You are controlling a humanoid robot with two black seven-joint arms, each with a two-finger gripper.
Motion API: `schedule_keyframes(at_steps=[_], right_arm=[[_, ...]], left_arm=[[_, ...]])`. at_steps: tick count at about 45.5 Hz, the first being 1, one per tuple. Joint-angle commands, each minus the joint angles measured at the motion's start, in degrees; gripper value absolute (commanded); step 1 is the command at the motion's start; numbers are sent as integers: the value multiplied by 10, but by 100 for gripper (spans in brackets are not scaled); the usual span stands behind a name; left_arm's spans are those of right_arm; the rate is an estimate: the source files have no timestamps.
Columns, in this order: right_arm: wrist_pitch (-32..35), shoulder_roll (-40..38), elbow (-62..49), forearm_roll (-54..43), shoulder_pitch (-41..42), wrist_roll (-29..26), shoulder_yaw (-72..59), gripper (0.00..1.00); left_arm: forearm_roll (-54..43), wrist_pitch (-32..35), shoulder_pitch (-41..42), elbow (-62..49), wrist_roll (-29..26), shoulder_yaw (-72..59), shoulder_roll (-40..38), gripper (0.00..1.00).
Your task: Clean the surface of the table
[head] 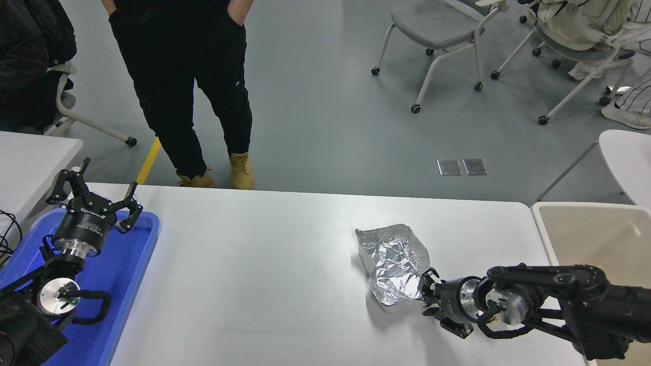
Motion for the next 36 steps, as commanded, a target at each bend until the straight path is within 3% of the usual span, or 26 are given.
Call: schedule_keyframes(at_steps=[1, 19, 36], right_arm=[[6, 0, -1, 11, 7, -48, 6, 0], [6, -8, 23, 24, 12, -61, 15, 0], [24, -86, 86, 23, 59, -61, 11, 0]], left_arm=[[0, 0, 0, 0, 0, 0, 0, 100], [0, 0, 0, 0, 0, 0, 0, 100], [0, 0, 0, 0, 0, 0, 0, 100]])
